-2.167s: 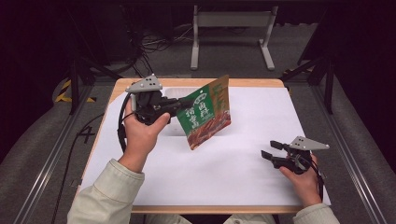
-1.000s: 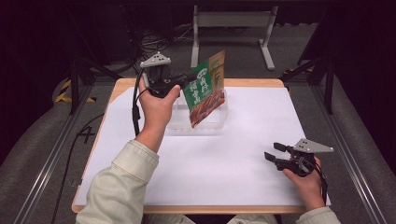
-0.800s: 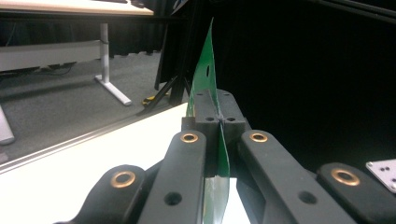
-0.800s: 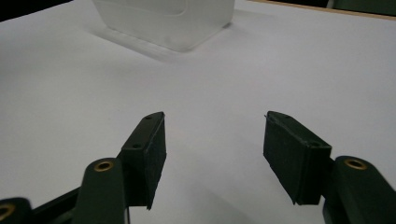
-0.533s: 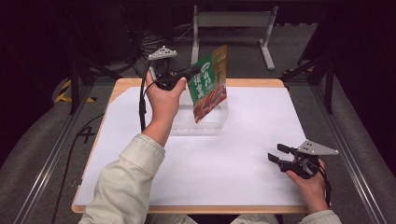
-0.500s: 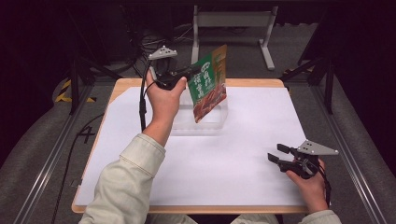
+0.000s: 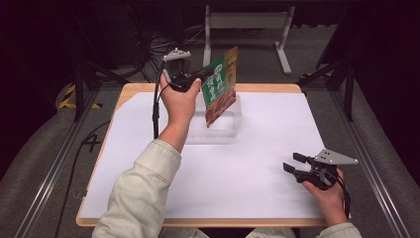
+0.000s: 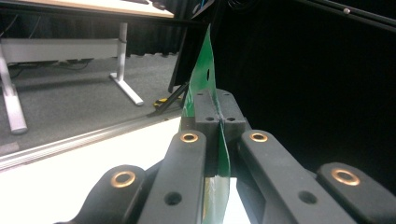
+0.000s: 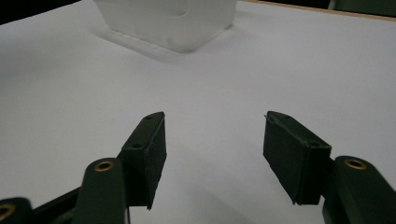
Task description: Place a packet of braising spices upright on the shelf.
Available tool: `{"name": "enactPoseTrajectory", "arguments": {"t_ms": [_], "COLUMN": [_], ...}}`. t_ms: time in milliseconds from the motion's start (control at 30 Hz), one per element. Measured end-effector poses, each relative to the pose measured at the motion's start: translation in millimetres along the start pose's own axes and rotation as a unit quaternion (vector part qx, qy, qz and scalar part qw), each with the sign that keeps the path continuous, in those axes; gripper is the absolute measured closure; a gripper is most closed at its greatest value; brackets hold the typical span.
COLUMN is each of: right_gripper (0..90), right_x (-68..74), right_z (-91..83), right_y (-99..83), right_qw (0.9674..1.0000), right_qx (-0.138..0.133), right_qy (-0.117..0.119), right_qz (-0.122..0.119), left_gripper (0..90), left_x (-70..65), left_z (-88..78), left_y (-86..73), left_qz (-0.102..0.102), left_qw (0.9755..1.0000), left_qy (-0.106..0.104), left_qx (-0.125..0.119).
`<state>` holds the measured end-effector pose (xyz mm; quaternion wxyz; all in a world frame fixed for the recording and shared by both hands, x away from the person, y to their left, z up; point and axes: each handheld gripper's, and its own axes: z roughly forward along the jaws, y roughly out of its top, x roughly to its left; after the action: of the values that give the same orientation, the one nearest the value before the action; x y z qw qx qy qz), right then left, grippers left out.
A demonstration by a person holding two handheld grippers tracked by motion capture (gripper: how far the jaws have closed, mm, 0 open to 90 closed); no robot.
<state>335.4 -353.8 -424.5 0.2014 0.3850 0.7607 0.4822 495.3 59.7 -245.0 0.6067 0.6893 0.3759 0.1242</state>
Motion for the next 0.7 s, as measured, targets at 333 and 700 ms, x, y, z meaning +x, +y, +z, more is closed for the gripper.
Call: {"name": "enactPoseTrajectory", "arguments": {"t_ms": [333,700], "right_gripper": [39.4,39.4], "right_x": [0.4,1.7], "right_z": [-0.8,-1.1], "right_y": [0.4,0.8], "right_qw": [1.0000,1.0000], "right_qx": [-0.003,-0.003], "right_qy": [0.000,0.002], "right_qz": [-0.002,-0.003], "left_gripper": [90.0,89.9], "left_x": [1.7,5.2], "left_z": [9.8,21.2], "left_y": [-4.8,-12.3], "left_qz": [-0.011,-0.015], "left_qw": [0.9999,0.9997], "left_qy": [0.003,0.016], "left_qx": [-0.001,0.010]}}
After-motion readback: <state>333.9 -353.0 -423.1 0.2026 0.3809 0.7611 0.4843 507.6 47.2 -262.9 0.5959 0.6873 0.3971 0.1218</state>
